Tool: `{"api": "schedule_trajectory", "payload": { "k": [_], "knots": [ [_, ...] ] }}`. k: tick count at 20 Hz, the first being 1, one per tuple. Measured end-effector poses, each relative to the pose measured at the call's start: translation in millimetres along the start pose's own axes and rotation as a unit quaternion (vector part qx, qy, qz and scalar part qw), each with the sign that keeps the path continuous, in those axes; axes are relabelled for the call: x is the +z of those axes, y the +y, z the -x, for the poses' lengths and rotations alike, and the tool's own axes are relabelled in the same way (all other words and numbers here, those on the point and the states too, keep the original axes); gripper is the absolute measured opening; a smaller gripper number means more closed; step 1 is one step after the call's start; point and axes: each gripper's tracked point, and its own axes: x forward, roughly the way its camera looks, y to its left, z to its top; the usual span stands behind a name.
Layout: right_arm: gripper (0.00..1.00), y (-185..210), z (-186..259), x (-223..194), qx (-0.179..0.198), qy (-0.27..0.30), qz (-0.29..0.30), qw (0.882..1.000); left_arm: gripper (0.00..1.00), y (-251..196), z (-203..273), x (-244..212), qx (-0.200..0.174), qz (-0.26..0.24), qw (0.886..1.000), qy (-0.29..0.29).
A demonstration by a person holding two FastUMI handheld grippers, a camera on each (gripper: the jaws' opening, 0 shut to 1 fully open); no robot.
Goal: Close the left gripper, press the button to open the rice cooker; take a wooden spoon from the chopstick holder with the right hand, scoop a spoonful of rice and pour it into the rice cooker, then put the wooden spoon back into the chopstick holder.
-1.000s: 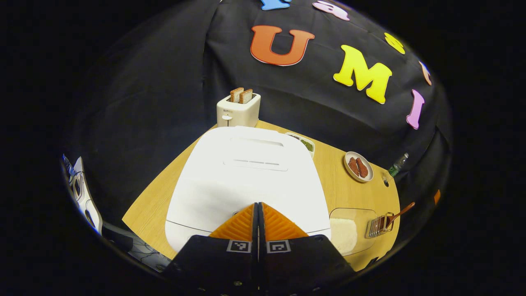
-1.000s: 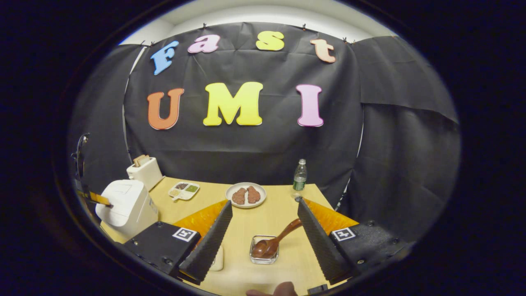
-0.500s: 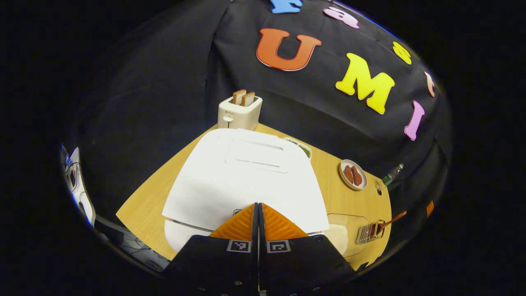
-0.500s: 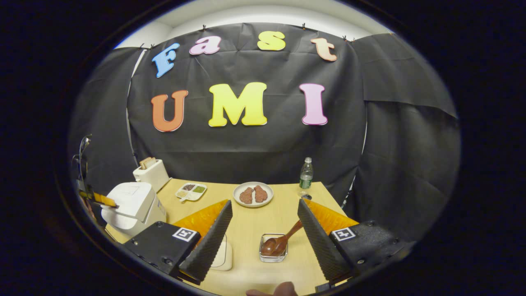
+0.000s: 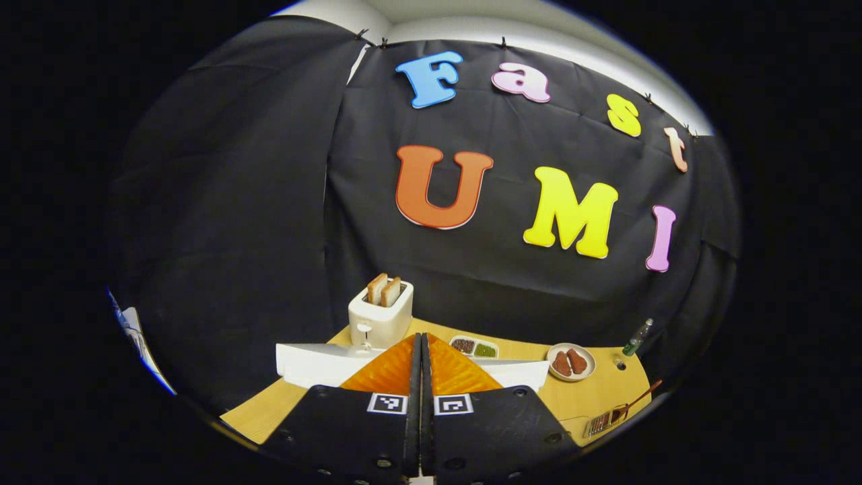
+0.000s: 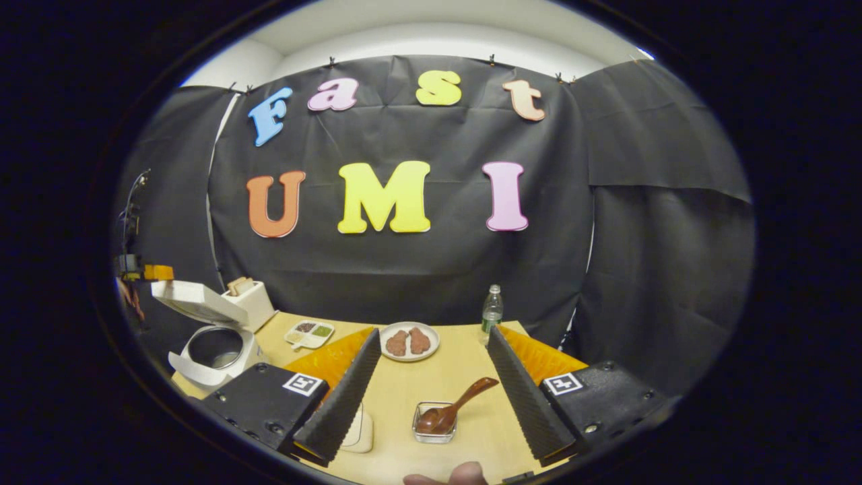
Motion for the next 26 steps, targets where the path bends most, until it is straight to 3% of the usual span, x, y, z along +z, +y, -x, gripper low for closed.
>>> {"api": "schedule_trajectory", "payload": {
  "k": [5, 7, 10, 12, 13, 14, 20, 26],
  "knots": [
    [1.00, -21, 9, 6, -0.011, -0.016, -0.001, 1.000, 0.03, -21, 28, 41, -0.021, -0.032, 0.996, -0.076],
    [1.00, -26, 12, 0, -0.012, -0.011, -0.010, 1.000, 0.10, -32, 48, 50, -0.027, -0.048, 0.994, -0.096],
    [1.00, -30, 15, -12, -0.010, 0.001, -0.014, 1.000, 0.36, -42, 74, 67, -0.032, -0.056, 0.991, -0.121],
    [1.00, -29, 17, -18, 0.000, 0.007, -0.012, 1.000, 0.72, -45, 91, 68, -0.032, -0.054, 0.990, -0.127],
    [1.00, -29, 18, -21, 0.005, 0.009, -0.012, 1.000, 0.80, -44, 97, 67, -0.034, -0.051, 0.990, -0.126],
    [1.00, -31, 19, -27, 0.008, 0.014, -0.013, 1.000, 0.96, -45, 105, 65, -0.036, -0.050, 0.990, -0.124],
    [1.00, -47, 6, -78, 0.011, 0.059, -0.036, 0.998, 0.94, -43, 135, 58, -0.028, -0.064, 0.990, -0.122],
    [1.00, -51, -34, -134, 0.030, 0.118, -0.071, 0.990, 0.94, -55, 141, 52, -0.026, -0.068, 0.991, -0.114]
  ]
}}
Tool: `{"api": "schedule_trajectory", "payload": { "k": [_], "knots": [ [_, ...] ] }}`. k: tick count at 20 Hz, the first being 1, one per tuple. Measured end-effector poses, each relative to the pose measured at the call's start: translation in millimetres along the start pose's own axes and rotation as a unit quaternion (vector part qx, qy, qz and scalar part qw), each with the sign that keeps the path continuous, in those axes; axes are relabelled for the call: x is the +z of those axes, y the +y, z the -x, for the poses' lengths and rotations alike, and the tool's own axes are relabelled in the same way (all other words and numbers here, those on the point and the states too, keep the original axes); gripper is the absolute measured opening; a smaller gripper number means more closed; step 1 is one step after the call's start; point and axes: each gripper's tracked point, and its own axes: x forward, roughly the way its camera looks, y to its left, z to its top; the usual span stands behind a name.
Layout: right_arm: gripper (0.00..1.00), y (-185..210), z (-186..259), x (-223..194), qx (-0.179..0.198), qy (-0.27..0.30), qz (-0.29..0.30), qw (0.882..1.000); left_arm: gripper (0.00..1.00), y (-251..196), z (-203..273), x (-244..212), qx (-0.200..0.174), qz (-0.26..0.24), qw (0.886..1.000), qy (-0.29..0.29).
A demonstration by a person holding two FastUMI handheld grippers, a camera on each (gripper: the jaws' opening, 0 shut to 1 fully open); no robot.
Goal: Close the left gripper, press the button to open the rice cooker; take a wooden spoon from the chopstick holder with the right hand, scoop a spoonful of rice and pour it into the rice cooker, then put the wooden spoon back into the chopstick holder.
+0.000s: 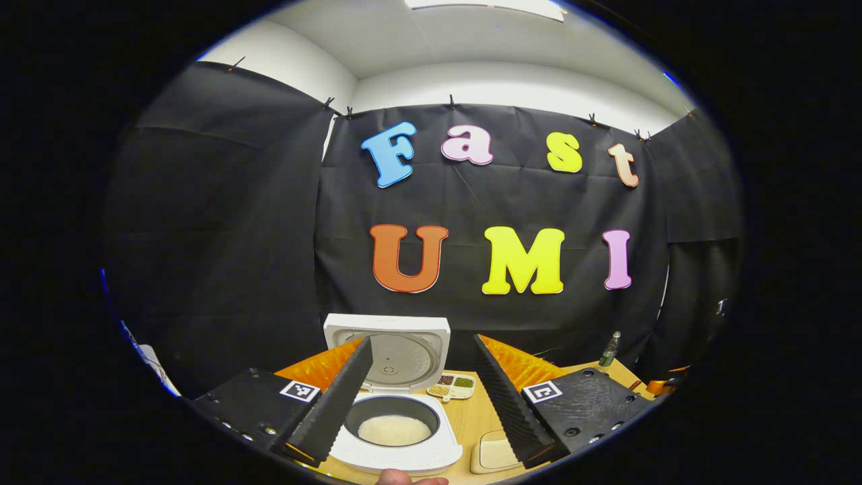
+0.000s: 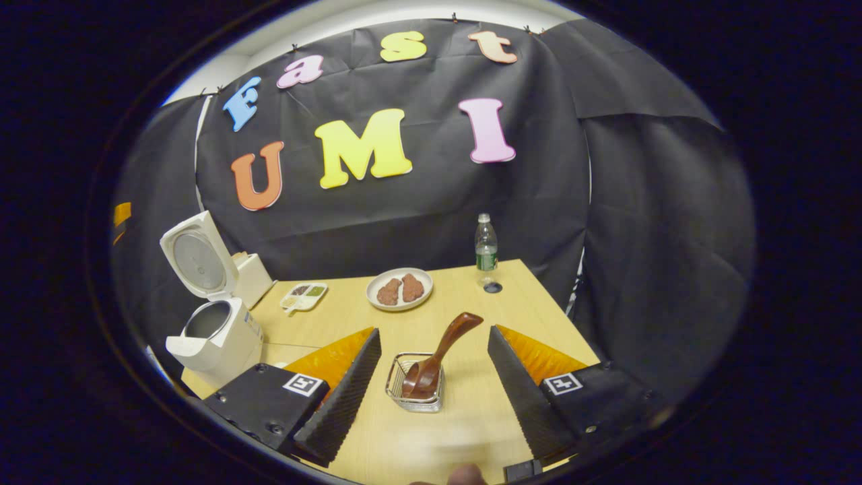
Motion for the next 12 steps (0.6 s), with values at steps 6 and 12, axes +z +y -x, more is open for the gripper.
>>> {"api": "schedule_trajectory", "payload": {
  "k": [6, 12],
  "knots": [
    [1.00, -8, -67, -30, 0.021, 0.059, -0.028, 0.998, 0.94, -10, -14, -7, 0.011, -0.013, 1.000, 0.012],
    [0.80, -17, -122, -51, 0.037, 0.104, -0.041, 0.993, 0.94, -29, -48, -17, 0.029, -0.010, 0.999, 0.033]
  ]
}}
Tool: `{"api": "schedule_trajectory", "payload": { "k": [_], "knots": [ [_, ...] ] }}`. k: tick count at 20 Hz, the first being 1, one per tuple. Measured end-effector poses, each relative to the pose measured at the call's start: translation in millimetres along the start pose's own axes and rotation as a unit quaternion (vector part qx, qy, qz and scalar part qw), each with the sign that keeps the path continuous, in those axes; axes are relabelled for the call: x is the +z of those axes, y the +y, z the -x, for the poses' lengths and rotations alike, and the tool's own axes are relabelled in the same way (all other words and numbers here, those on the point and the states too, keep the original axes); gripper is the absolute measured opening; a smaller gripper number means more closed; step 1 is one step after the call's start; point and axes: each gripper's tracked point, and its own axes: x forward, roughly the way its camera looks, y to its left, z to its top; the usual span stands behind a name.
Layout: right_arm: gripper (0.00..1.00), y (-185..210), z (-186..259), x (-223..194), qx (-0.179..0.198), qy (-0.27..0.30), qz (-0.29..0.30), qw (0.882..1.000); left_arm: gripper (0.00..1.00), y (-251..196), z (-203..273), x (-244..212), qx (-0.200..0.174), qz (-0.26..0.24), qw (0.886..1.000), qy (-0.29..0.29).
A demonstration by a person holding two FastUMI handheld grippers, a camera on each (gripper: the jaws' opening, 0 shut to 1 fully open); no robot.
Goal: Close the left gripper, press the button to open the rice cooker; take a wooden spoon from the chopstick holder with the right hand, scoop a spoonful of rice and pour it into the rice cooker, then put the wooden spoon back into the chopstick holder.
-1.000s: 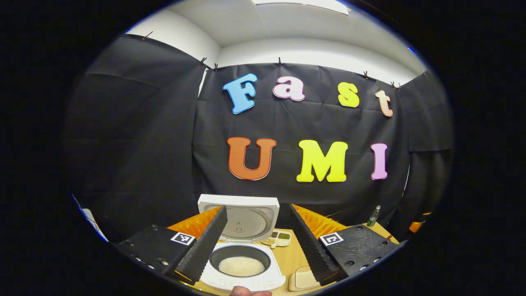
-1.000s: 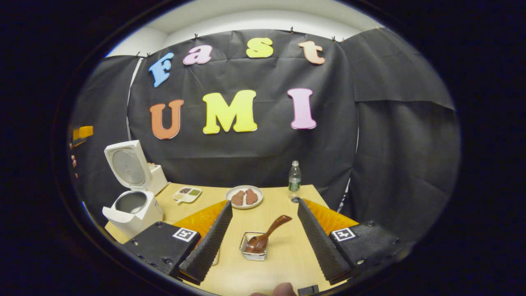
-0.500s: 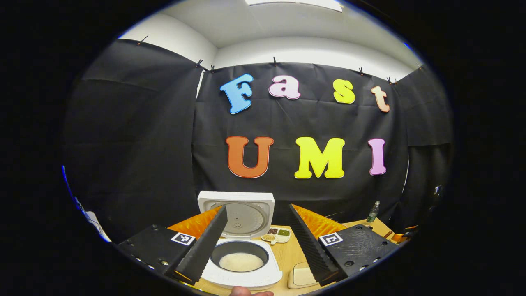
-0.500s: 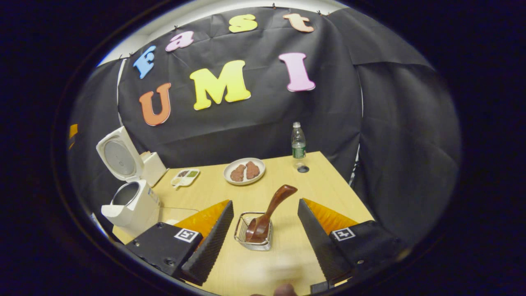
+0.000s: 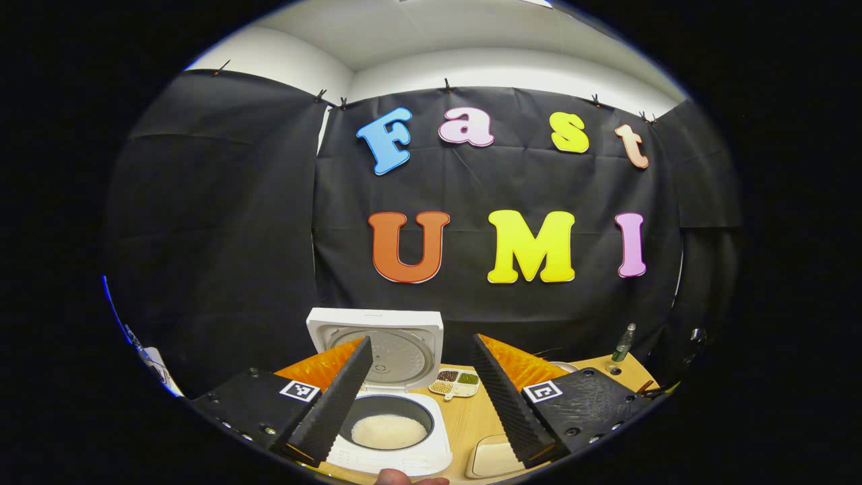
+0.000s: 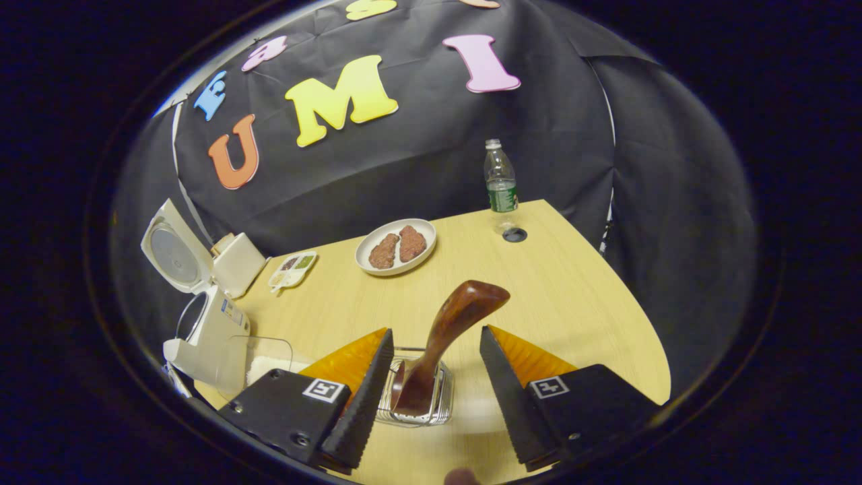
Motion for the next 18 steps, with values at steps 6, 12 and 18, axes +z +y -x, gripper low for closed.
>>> {"api": "schedule_trajectory", "payload": {
  "k": [6, 12, 18],
  "knots": [
    [0.59, 3, -26, -9, 0.027, 0.030, -0.002, 0.999, 0.95, -10, -10, -17, 0.021, -0.004, 0.999, 0.025],
    [0.25, 13, -16, -5, 0.024, 0.024, -0.009, 0.999, 0.95, 1, -4, -24, 0.017, 0.014, 0.999, 0.030],
    [0.16, 34, 22, 24, -0.008, -0.021, 0.033, 0.999, 0.94, 35, 26, -31, 0.008, -0.006, 1.000, 0.020]
  ]
}}
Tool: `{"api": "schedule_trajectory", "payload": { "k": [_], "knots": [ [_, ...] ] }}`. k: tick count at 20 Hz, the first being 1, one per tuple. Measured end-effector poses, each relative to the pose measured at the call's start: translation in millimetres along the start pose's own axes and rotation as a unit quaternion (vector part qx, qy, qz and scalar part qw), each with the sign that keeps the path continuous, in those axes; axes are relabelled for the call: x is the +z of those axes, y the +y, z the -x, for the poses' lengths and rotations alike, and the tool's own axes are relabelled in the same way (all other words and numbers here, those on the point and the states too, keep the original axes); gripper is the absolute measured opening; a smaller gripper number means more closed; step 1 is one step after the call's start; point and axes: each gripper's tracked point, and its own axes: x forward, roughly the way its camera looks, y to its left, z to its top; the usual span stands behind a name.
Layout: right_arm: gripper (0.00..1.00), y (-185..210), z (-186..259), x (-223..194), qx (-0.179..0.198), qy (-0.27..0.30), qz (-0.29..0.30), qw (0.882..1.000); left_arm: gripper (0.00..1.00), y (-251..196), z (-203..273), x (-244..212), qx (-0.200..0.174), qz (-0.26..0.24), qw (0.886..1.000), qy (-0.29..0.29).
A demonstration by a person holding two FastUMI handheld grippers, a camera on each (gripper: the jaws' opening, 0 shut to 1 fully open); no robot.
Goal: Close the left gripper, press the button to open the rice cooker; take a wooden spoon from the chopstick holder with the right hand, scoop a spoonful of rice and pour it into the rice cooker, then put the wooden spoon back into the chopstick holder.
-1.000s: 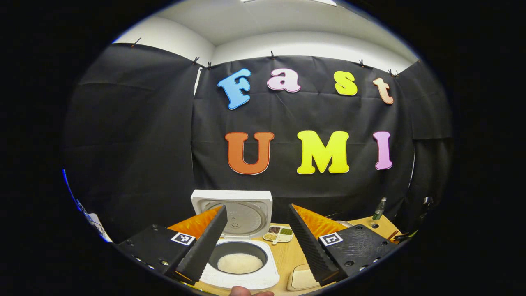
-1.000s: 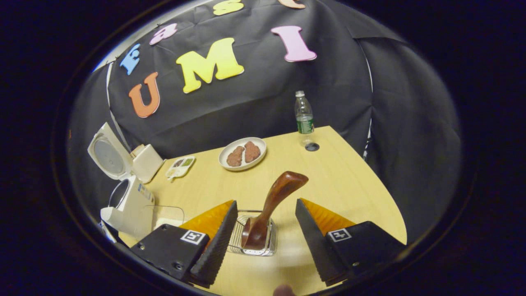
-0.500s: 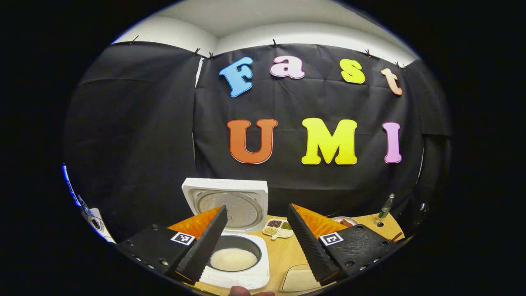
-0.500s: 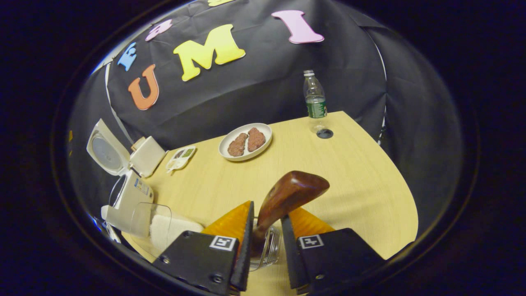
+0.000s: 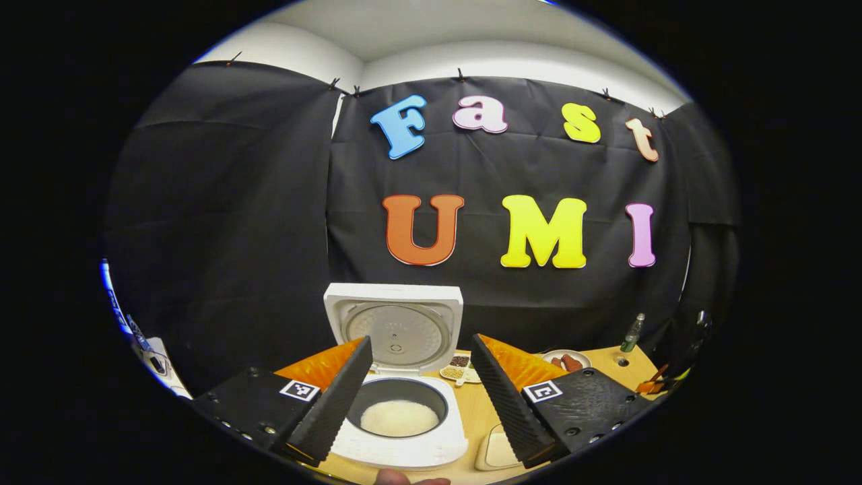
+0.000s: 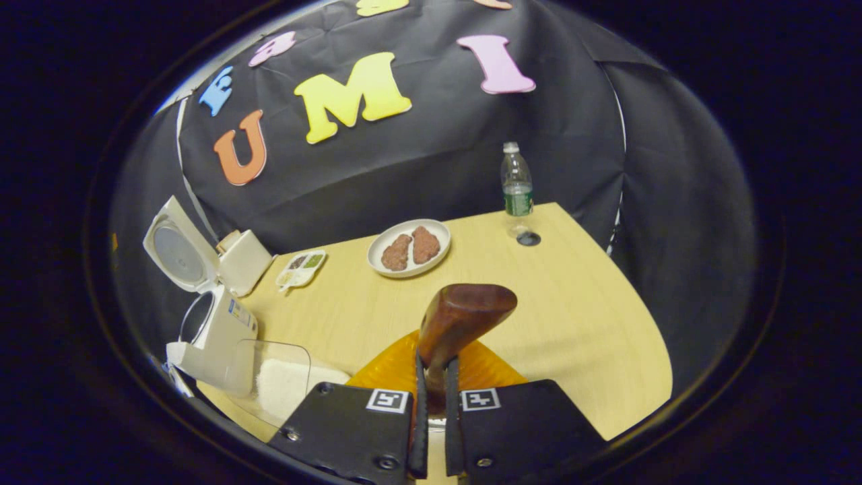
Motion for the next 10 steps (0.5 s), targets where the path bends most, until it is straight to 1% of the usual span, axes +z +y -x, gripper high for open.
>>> {"api": "schedule_trajectory", "payload": {
  "k": [2, 5, 7, 10],
  "knots": [
    [0.14, 7, 13, 13, -0.015, -0.014, 0.029, 0.999, 0.95, 9, 8, 0, -0.008, -0.006, 1.000, -0.007],
    [0.13, 28, 34, 29, -0.026, -0.029, 0.073, 0.997, 0.95, 24, 24, 2, -0.018, 0.011, 1.000, -0.018],
    [0.11, 49, 46, 42, -0.024, -0.041, 0.090, 0.995, 0.95, 41, 35, 2, -0.016, 0.014, 0.999, -0.025],
    [0.10, 94, 63, 59, -0.012, -0.065, 0.102, 0.993, 0.94, 71, 48, 3, -0.005, 0.018, 0.999, -0.035]
  ]
}}
